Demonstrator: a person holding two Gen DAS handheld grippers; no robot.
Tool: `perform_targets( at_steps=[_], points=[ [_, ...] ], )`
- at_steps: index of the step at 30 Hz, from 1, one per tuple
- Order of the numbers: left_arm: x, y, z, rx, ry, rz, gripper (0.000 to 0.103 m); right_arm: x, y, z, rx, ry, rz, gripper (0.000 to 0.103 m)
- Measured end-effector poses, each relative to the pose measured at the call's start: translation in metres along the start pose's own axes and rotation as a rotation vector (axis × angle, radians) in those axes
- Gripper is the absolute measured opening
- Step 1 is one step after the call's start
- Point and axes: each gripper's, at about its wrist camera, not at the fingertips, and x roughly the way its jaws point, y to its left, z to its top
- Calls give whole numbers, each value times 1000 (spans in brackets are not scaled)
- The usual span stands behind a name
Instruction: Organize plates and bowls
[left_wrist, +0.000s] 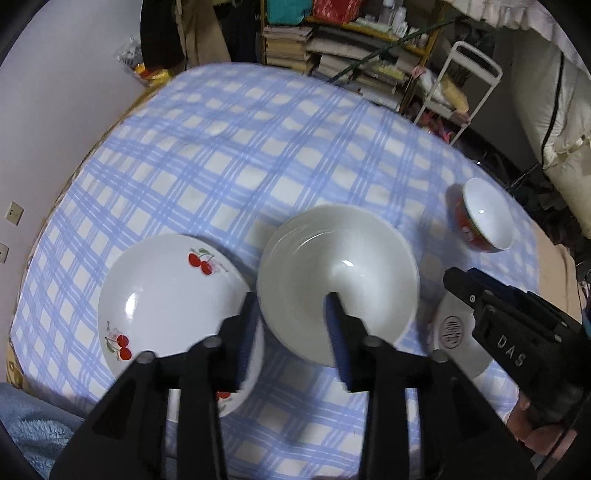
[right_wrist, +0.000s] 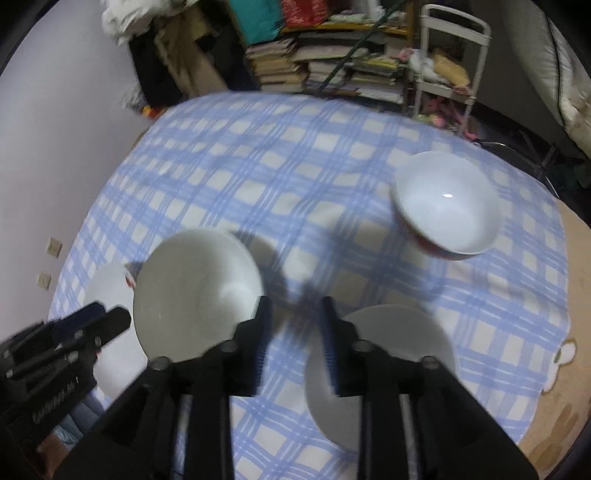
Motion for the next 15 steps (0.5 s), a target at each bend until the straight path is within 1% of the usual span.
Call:
perform_targets(
  at_steps=[1, 2, 3, 5, 7, 10, 15],
  points=[
    [-4, -4, -1, 9, -13, 3, 48, -4, -3, 0, 11, -9, 4, 58],
    [-7, -8, -2, 22, -24, 7, 51, -10, -7, 1, 26, -24, 10, 68],
    [-9, -13, -2, 38, -31, 11, 53, -17, -11, 2, 39, -38, 13, 72],
    [-15, -24, -4, 81, -38, 5, 64, -26, -17, 6, 46, -50, 2, 86],
    [-22, -37, -6, 124, -53, 1, 66, -35, -21, 9, 17, -53, -18, 89],
    [-29, -54, -8, 172, -67, 0, 71, -47, -28, 8, -40, -61, -76, 90],
    [-33, -78, -11, 215, -57, -29, 74, -63, -51, 3, -32, -56, -93, 90]
  ],
)
